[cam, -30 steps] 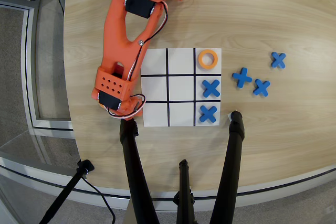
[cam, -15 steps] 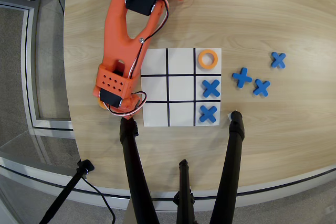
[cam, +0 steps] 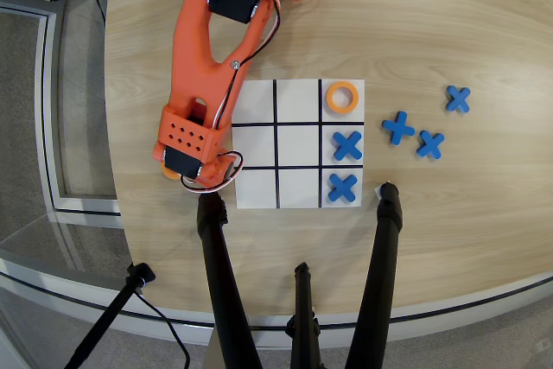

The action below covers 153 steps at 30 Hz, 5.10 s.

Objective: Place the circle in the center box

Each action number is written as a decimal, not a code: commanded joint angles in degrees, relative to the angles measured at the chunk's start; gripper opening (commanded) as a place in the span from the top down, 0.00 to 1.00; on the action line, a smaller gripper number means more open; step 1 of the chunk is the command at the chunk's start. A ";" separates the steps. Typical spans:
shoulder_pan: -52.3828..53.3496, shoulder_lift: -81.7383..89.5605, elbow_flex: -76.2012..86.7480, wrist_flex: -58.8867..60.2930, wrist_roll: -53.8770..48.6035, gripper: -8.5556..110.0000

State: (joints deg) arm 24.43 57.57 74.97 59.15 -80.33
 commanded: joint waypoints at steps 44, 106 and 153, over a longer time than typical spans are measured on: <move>-20.65 52.03 36.65 -0.18 5.71 0.93; -28.21 26.63 36.39 -19.25 8.96 0.90; -10.28 102.92 80.07 4.92 -5.80 0.86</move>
State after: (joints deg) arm 13.36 151.61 146.78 65.30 -83.14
